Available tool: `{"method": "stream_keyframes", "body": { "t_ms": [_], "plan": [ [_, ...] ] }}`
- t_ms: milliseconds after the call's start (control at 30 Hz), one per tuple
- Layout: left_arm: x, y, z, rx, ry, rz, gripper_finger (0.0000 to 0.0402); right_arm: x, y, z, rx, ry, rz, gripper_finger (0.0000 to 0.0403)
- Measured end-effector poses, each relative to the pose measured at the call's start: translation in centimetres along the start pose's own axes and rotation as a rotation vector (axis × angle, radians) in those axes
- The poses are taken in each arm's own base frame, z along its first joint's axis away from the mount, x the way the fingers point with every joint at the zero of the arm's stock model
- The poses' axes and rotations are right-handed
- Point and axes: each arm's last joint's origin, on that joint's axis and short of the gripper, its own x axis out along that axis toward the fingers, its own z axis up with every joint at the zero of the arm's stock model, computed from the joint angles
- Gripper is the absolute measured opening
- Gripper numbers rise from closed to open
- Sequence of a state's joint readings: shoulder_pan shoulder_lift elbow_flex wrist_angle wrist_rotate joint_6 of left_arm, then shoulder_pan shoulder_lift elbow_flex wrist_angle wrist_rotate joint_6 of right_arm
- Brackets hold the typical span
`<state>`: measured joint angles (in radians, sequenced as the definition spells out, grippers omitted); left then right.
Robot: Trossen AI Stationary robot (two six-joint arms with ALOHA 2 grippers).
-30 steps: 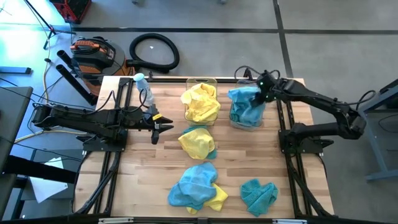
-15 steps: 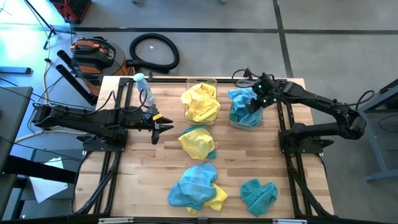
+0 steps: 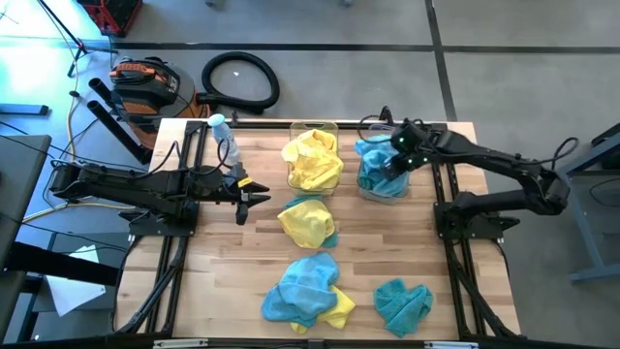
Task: Sort microfiber towel by color & place in baskets
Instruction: Put the blue towel into the right transparent bin
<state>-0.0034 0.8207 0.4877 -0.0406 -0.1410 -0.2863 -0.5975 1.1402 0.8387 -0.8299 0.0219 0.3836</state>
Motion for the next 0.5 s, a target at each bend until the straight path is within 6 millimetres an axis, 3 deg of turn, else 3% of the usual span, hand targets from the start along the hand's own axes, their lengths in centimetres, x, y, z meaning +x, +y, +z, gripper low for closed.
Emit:
{"method": "stream_keyframes", "body": {
  "t_ms": [267, 400, 500],
  "plan": [
    [0.0, 0.0, 0.0, -0.002, 0.0, 0.0, 0.011, 6.8, -0.4, -2.6, -0.022, 0.111, -0.028, 0.0006],
    [0.0, 0.0, 0.0, -0.01, 0.0, 0.0, 0.011, 9.1, -0.4, -2.8, -0.049, 0.144, -0.039, 0.0004],
    [0.0, 0.0, 0.0, -0.009, 0.0, 0.0, 0.011, 9.6, -0.2, -2.5, -0.051, 0.143, -0.038, 0.0014]
  ]
}}
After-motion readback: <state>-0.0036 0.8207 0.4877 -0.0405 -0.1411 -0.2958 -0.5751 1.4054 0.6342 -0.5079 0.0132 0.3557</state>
